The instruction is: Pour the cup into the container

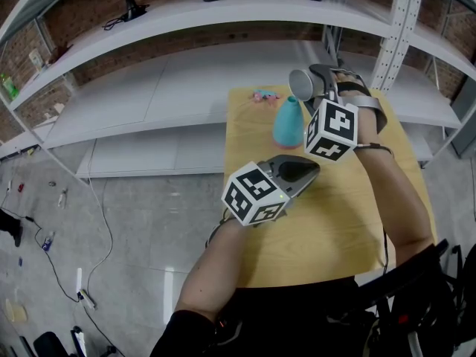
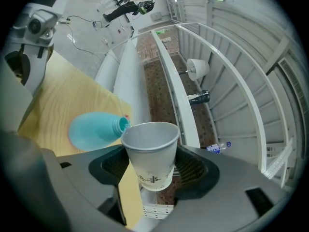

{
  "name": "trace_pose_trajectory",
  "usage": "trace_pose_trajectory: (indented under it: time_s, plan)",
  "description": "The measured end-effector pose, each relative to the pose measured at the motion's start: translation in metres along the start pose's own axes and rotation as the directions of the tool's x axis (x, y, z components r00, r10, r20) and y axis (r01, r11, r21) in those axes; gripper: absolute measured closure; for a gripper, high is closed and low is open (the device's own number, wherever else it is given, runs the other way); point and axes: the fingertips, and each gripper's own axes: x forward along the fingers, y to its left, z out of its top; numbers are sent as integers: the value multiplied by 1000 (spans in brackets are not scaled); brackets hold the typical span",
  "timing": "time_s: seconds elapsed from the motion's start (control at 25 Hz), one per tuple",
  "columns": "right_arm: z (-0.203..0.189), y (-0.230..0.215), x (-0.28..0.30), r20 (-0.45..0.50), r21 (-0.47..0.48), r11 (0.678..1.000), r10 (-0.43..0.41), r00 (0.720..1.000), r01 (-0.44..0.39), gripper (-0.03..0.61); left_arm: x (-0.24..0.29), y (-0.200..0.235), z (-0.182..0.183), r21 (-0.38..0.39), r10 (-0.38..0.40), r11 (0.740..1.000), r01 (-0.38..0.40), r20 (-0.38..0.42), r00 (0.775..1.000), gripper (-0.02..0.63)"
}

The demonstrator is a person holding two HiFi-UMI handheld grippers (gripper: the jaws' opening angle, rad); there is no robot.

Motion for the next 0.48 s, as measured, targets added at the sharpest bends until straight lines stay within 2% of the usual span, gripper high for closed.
trace_pose_trajectory:
  time_s: [0.48]
  plan:
    - [0,0,2,-3,-12,1000,-7,1000,7,275,1,0,1,1,-6,1000,6,-1,1000,621]
